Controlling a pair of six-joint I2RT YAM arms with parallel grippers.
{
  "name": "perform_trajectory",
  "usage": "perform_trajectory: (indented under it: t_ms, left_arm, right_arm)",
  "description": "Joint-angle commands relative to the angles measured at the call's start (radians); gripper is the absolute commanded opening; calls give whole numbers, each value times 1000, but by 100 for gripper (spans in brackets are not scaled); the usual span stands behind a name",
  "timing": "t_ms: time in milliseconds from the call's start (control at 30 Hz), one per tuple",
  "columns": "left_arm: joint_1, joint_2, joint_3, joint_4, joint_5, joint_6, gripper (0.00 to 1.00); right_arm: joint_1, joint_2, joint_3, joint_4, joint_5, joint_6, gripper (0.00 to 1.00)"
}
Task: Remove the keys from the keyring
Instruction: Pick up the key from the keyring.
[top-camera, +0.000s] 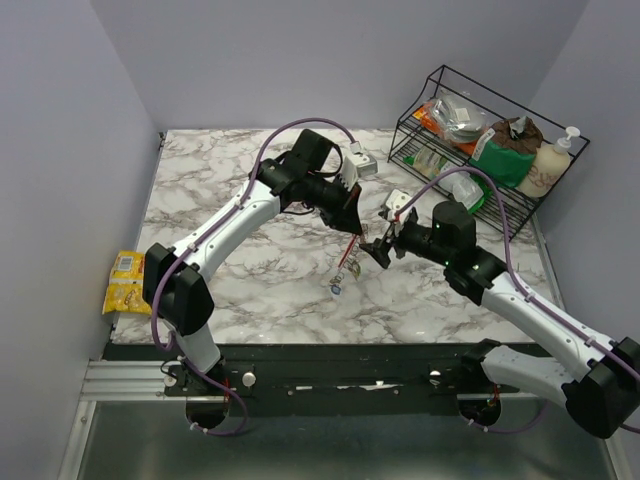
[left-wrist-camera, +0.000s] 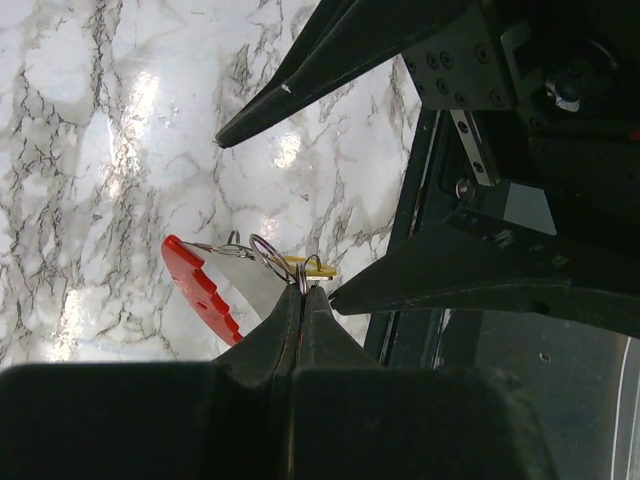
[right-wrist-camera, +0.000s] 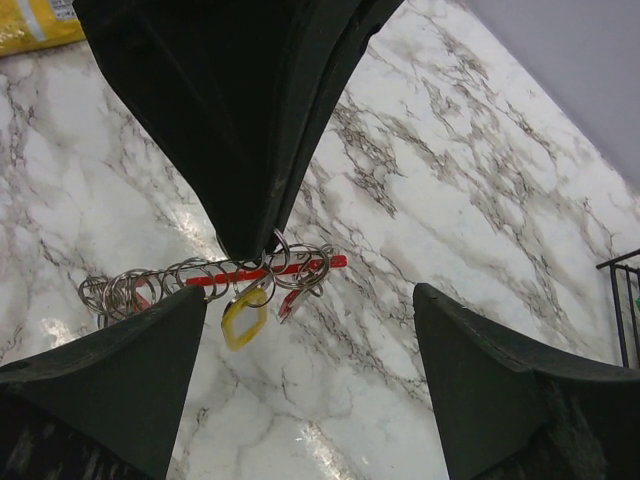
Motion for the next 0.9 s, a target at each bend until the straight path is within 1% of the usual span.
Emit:
perform_trajectory:
  t_ms: [0, 67, 167, 233, 267, 300, 400, 667, 767, 833, 867]
  left_arm:
    - [-4, -56, -7, 51, 24, -50, 0]
    - [-4, -61, -12, 54, 27, -49, 0]
    - [-2, -70, -21, 64, 25, -53, 0]
    - [0, -73, -24, 67, 24, -55, 0]
    - [0, -76, -27, 68, 22, -56, 0]
    - [-2, -75, -27, 68, 24, -56, 0]
    - [0, -79, -35, 74, 25, -55, 0]
    - [1, -75, -45, 87, 14, -55, 0]
    - [0, -69, -48, 91, 13, -56, 0]
    - [1, -67, -52, 90, 11, -55, 0]
    - [0, -66, -52, 93, 8, -55, 0]
  right_arm:
    - [14, 7, -14, 43, 62, 9, 92]
    - [16, 15, -16, 52, 91, 12, 92]
    - [16, 19, -19, 55, 106, 12, 85]
    - [16, 19, -22, 58, 108, 14, 78]
    - [16, 21, -22, 60, 109, 15, 77]
    - [16, 21, -22, 63, 111, 15, 72]
    - [16, 24, -20, 66, 111, 12, 62]
    - [16, 4, -30, 72, 51, 8, 62]
    - [16, 3, -30, 69, 43, 3, 61]
    - [17, 4, -30, 69, 34, 2, 47]
    - [17, 3, -30, 66, 28, 0, 37]
